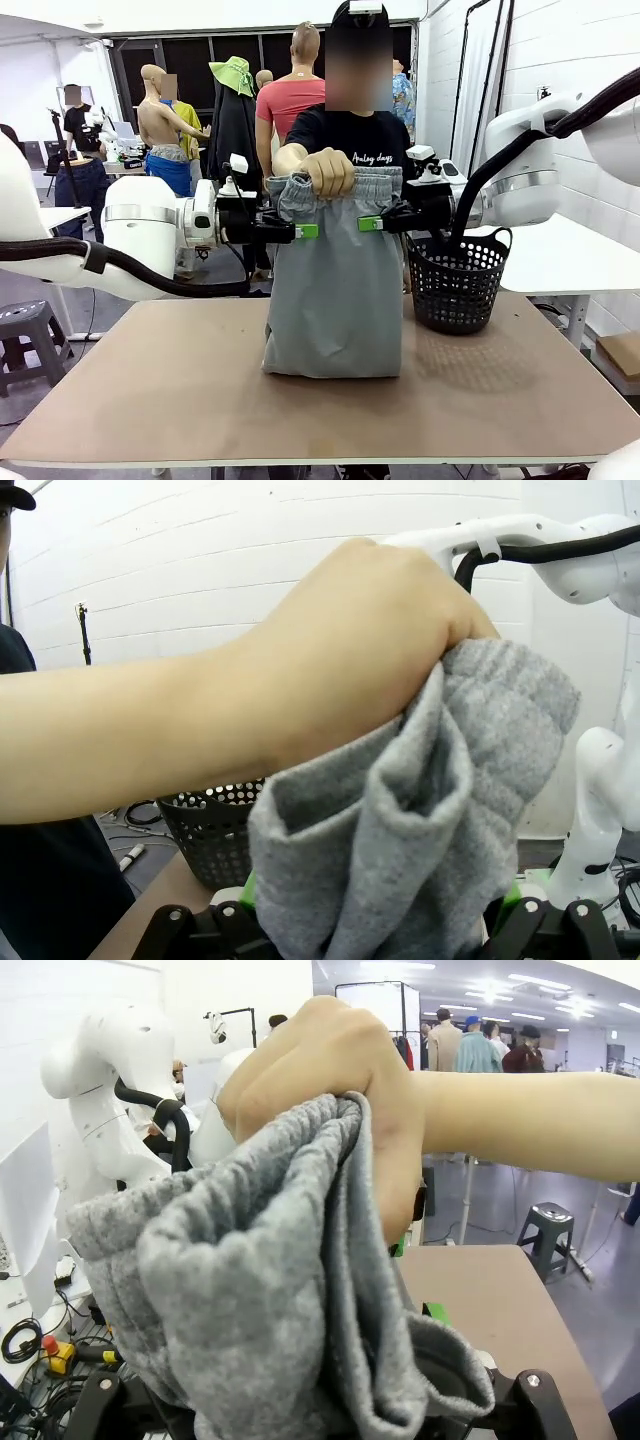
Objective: Fold the training pants.
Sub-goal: Release the ends of the Training pants and then grab the overlapped ends.
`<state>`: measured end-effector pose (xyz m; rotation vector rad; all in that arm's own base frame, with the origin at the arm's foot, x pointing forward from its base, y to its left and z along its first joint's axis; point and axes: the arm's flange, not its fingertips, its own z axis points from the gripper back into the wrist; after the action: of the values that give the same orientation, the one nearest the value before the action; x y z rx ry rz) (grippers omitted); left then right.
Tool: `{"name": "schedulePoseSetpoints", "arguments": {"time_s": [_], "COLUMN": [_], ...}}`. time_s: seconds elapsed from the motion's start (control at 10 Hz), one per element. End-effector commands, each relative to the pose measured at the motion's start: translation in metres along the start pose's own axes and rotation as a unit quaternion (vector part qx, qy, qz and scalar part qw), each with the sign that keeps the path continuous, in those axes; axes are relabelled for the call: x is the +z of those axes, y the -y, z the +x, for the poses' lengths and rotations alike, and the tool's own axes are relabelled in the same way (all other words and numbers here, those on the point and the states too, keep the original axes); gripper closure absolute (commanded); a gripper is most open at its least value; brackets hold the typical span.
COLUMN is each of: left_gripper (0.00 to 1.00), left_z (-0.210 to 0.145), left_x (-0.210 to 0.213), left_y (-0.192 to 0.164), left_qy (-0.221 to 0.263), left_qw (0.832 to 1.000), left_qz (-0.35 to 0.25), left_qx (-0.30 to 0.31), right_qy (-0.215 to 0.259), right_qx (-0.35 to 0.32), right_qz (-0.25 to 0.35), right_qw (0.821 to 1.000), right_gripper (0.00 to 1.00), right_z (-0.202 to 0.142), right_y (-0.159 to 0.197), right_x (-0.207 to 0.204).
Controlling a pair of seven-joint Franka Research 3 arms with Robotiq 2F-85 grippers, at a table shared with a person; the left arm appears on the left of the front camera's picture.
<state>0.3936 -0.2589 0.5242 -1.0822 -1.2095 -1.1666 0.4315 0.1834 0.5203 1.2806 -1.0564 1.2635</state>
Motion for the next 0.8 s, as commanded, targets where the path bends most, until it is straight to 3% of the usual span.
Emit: {"name": "schedulePoseSetpoints", "arguments": {"time_s": [0.0, 0.1, 0.2, 0.3, 0.6, 0.7], "left_gripper": [0.0, 0.0, 0.12, 0.32, 0.89, 1.0], "left_z": [-0.001, -0.001, 0.0, 0.0, 0.0, -0.001], "left_x": [-0.012, -0.012, -0.011, -0.012, -0.01, -0.01], "left_y": [-0.007, -0.011, -0.014, -0.018, -0.022, -0.022], "left_qy": [0.012, 0.022, 0.026, 0.017, 0.009, 0.006], "left_qw": [1.0, 0.999, 0.999, 0.999, 0.999, 0.999], "left_qz": [0.012, 0.031, 0.044, 0.044, 0.04, 0.039], "left_qx": [0.004, 0.006, -0.001, -0.003, 0.001, 0.003], "right_qy": [0.011, 0.011, 0.011, 0.012, 0.021, 0.025], "right_qx": [-0.003, -0.008, -0.015, -0.015, -0.024, -0.026], "right_qz": [-0.011, -0.012, -0.014, -0.016, -0.022, -0.017], "right_qw": [1.0, 1.0, 1.0, 1.0, 0.999, 0.999], "right_gripper": [0.0, 0.0, 0.0, 0.06, 0.65, 0.85], "right_z": [0.003, 0.003, 0.002, 0.002, 0.005, 0.007], "right_y": [0.008, 0.009, 0.012, 0.014, 0.019, 0.018], "right_x": [-0.005, -0.003, -0.001, 0.001, 0.006, 0.007]}}
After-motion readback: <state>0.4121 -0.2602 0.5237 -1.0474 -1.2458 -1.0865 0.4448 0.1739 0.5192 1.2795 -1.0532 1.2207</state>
